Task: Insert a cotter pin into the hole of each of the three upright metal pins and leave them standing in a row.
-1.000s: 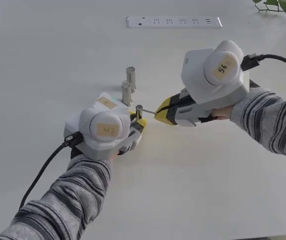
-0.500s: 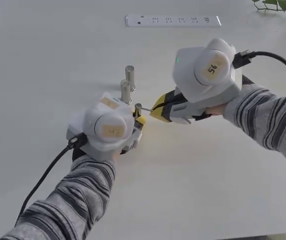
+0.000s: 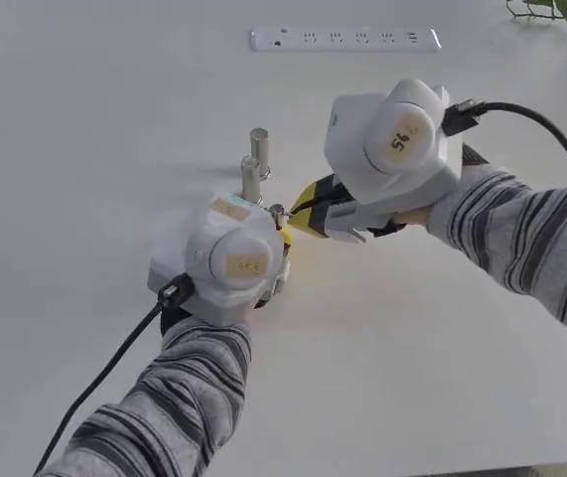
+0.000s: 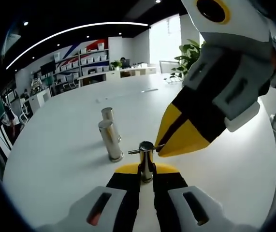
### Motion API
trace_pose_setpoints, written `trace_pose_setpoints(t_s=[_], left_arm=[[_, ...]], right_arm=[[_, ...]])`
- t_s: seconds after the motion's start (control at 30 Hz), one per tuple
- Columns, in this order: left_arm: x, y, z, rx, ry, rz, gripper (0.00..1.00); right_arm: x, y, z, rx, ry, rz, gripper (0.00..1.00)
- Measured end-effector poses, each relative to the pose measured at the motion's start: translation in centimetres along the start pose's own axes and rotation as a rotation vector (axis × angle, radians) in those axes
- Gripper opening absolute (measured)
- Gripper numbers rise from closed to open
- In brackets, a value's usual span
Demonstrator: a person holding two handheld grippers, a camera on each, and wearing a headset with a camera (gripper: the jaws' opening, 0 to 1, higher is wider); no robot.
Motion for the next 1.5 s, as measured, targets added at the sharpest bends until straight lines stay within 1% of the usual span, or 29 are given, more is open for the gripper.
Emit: trace_pose_setpoints(t_s=[0.13,0.2,0.3,0.33,0.5,0.6,0.8,1.1,1.17,1.23,1.27,1.33,1.43,1.47,1.5], left_arm=[[0.0,-0.1,0.0,-0.001,0.004,-0.008,0.05],[0.0,0.0,0.0,-0.002,0.006,-0.009,0.05],[0.0,-0.1,0.0,-0.006,0.025,-0.013,0.05],[0.0,-0.1,0.0,-0.006,0.029,-0.015,0.05],[0.0,-0.1,0.0,-0.009,0.039,-0.026,0.05],[0.0,-0.2,0.0,-0.011,0.045,-0.031,0.05],[0.1,-0.2,0.0,-0.015,0.047,-0.038,0.05],[0.1,-0.2,0.0,-0.019,0.058,-0.048,0.05],[0.1,-0.2,0.0,-0.018,0.059,-0.05,0.05],[0.1,-0.2,0.0,-0.018,0.059,-0.051,0.05],[0.1,-0.2,0.0,-0.018,0.061,-0.051,0.05],[0.1,-0.2,0.0,-0.021,0.069,-0.05,0.05],[0.1,-0.2,0.0,-0.023,0.072,-0.054,0.05],[0.0,-0.2,0.0,-0.026,0.079,-0.067,0.05],[0.0,-0.2,0.0,-0.024,0.073,-0.067,0.05]], right_arm=[[-0.1,0.0,-0.2,0.0,0.036,0.015,0.0],[-0.2,0.0,-0.5,0.021,0.034,0.009,0.0],[-0.3,0.4,-0.5,0.048,0.031,0.004,0.07],[-0.4,0.5,-0.5,0.048,0.032,0.004,0.07],[-0.2,0.8,0.1,0.02,0.042,0.019,0.04],[0.0,0.9,0.3,0.016,0.038,0.027,0.0],[0.2,0.8,0.1,0.033,0.025,0.033,0.0],[0.0,0.8,-0.2,0.044,0.013,0.032,0.0],[0.2,0.8,-0.1,0.05,-0.001,0.036,0.0],[0.1,0.9,-0.1,0.058,-0.044,0.036,0.0],[0.1,0.9,-0.1,0.062,-0.058,0.037,0.03],[0.1,1.1,0.0,0.088,-0.099,0.051,0.09],[0.2,1.5,0.3,0.12,-0.165,0.059,0.1],[0.3,1.6,0.5,0.136,-0.206,0.062,0.12],[0.4,1.7,0.6,0.146,-0.23,0.063,0.13]])
Point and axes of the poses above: the centre of the closed fingertips' face, and the gripper's own axes: y roughly backward along the fingers, x roughly to its right, z roughly out of its underside, the point moved 7 cm from there along y, roughly backward along the fingers, and after that the axes turned 8 degrees about -z, right-handed, at the moved point
